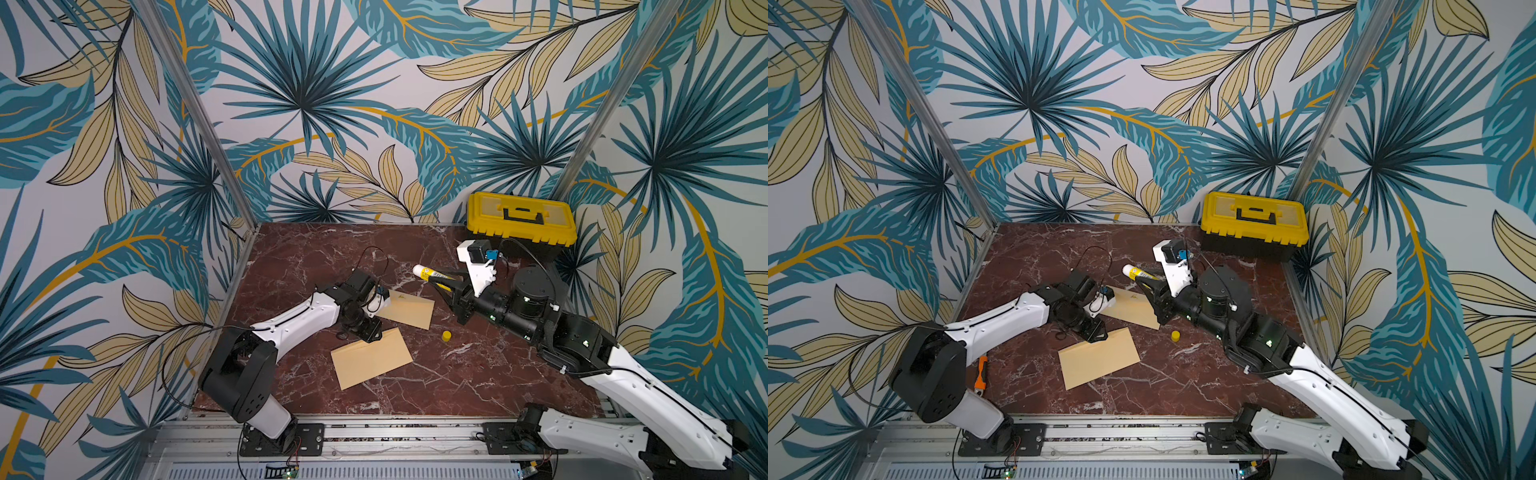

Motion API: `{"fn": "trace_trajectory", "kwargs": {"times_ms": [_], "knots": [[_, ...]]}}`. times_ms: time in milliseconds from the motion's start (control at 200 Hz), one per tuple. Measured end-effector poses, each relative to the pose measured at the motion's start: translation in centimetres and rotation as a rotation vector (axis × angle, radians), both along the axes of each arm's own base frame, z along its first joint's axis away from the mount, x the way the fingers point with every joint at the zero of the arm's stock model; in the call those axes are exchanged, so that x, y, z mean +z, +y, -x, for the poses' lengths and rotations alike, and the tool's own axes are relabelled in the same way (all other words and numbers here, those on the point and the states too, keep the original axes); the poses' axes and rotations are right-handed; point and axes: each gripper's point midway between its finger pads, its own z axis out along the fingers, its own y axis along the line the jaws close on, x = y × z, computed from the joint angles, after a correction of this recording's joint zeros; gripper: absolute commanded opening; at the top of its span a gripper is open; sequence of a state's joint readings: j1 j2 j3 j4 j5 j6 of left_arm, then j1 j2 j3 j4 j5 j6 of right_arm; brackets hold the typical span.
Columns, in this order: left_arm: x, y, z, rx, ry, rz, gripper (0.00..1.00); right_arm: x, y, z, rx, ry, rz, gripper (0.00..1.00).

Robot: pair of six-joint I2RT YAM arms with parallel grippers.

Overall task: Seal the envelope with a glue stick
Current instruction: Adjust the envelope at the center of the board.

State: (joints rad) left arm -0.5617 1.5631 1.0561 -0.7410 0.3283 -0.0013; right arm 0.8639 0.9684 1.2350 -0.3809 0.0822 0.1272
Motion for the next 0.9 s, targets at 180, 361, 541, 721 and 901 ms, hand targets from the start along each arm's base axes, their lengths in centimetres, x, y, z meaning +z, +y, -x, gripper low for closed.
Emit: {"fn": "trace_trajectory", "kwargs": {"times_ms": [180,361,541,721,901], "knots": [[-0.3,1.2,-0.7,-0.06,-0.055,-0.093,0.45,0.1,-0.7,0.4,-0.011,0.01,-0.011,0.0],[-2.8,2.1,-1.2,-0.121,-0.029,-0.2,0.44,-0.1,-0.7,0.4,-0.012,0.019,-0.013,0.0],[-4.4,3.0,-0.8,-0.129,0.011,-0.26,0.18,-0.3,-0.7,0.4,-0.013,0.027,-0.007,0.0],[-4.2,2.3,-0.7,-0.093,0.023,-0.218,0.08,-1.8,-0.8,0.3,-0.022,0.068,0.035,0.0],[-3.2,1.1,0.3,-0.01,0.048,-0.091,0.06,-3.9,-0.7,0.1,-0.036,0.144,0.103,0.0]]}}
